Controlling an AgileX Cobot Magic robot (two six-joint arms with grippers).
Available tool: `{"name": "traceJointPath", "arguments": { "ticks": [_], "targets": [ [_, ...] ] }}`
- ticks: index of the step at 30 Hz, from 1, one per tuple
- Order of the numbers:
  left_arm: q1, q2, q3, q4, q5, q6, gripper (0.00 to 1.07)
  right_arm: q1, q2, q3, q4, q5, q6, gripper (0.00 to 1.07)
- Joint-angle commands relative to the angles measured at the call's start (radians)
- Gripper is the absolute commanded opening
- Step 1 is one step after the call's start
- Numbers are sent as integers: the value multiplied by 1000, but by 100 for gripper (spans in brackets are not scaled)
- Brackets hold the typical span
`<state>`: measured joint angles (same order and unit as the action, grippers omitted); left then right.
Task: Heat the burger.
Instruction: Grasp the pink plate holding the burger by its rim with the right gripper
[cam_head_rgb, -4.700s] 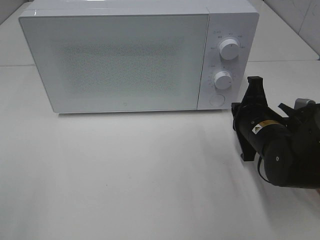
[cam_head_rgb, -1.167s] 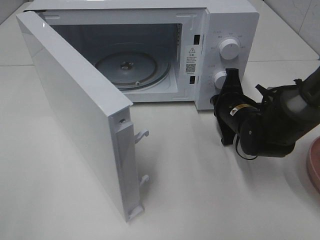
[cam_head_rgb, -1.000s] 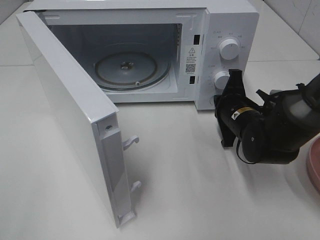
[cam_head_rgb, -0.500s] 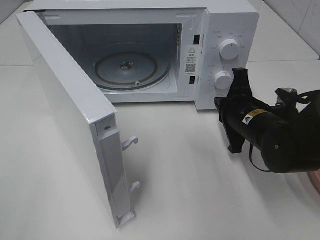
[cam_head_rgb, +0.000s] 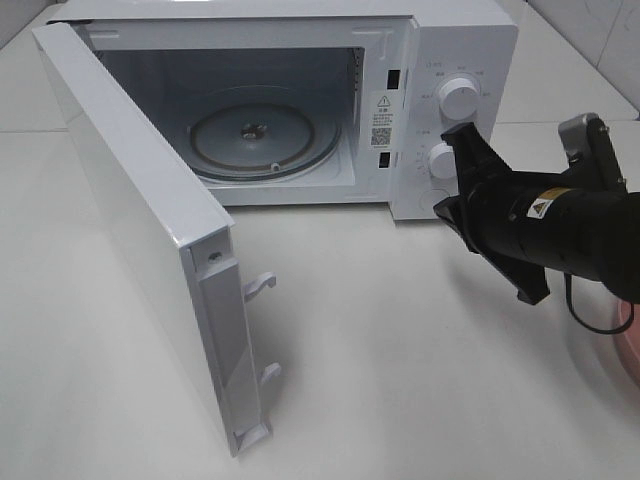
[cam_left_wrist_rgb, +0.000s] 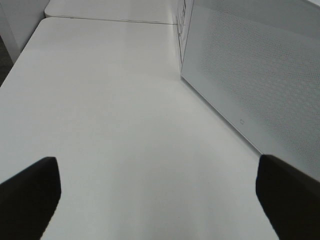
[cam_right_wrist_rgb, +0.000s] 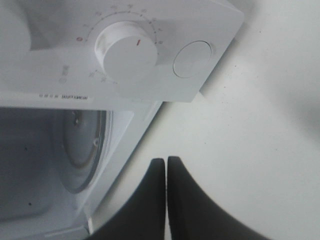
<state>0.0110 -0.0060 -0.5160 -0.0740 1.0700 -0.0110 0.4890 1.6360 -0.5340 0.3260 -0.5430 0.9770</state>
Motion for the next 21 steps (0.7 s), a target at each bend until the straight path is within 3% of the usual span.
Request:
{"name": "traceJointPath", "arguments": {
  "ticks": [1,12,21],
  "targets": [
    [-6,-4,0,-1,0,-2,98,0,-72,1,-13,116,-248,0],
    [-6,-4,0,-1,0,-2,98,0,-191,1,-11,371,-645,0],
    [-6,-4,0,-1,0,-2,98,-27,-274,1,-11,556,-776,0]
  ]
}}
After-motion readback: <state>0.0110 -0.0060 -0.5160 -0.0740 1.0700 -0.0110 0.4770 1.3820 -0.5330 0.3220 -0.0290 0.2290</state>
